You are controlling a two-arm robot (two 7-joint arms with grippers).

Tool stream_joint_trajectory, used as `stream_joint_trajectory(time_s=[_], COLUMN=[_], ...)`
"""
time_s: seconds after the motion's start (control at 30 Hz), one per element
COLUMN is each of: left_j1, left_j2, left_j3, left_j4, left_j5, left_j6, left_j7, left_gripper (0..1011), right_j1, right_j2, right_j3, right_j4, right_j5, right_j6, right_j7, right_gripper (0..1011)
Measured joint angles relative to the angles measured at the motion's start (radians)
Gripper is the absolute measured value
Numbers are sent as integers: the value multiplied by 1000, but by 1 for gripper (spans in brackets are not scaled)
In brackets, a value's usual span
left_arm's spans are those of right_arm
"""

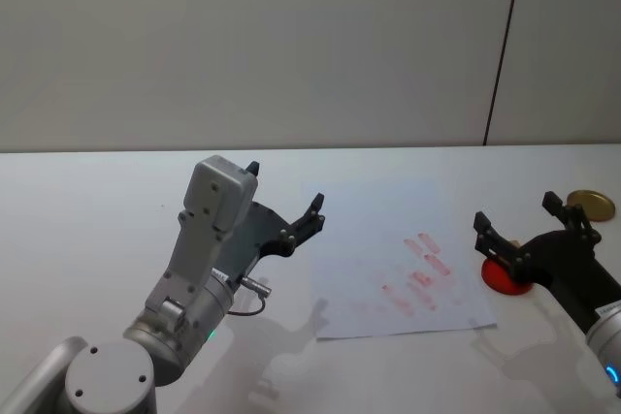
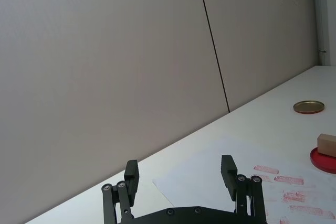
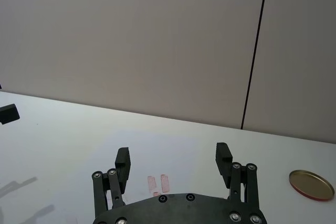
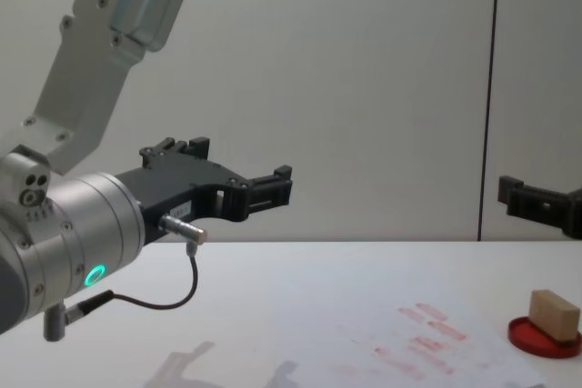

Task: Use the one hand to pick up the stamp and affix it onto the A4 paper.

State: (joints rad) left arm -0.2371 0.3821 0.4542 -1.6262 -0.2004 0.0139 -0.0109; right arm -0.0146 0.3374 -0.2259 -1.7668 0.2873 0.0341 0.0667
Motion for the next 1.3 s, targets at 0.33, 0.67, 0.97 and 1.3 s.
stream_joint_trajectory(time_s=[0.33, 0.67, 0.97, 1.3], left_j1=[0, 0, 0, 0], left_j2=[0, 0, 0, 0], left_j3=[0, 0, 0, 0], left_j4=[0, 0, 0, 0], left_j5=[0, 0, 0, 0], left_j6=[0, 0, 0, 0], left_j7=[0, 0, 0, 0], left_gripper=[993, 993, 993, 993], right_j1=[0, 0, 0, 0], right_j2=[0, 0, 0, 0], right_j3=[0, 0, 0, 0], right_j4=[0, 0, 0, 0], right_j5=[0, 0, 0, 0], right_j6=[0, 0, 0, 0], right_j7=[0, 0, 0, 0], right_gripper=[1001, 1001, 1001, 1001])
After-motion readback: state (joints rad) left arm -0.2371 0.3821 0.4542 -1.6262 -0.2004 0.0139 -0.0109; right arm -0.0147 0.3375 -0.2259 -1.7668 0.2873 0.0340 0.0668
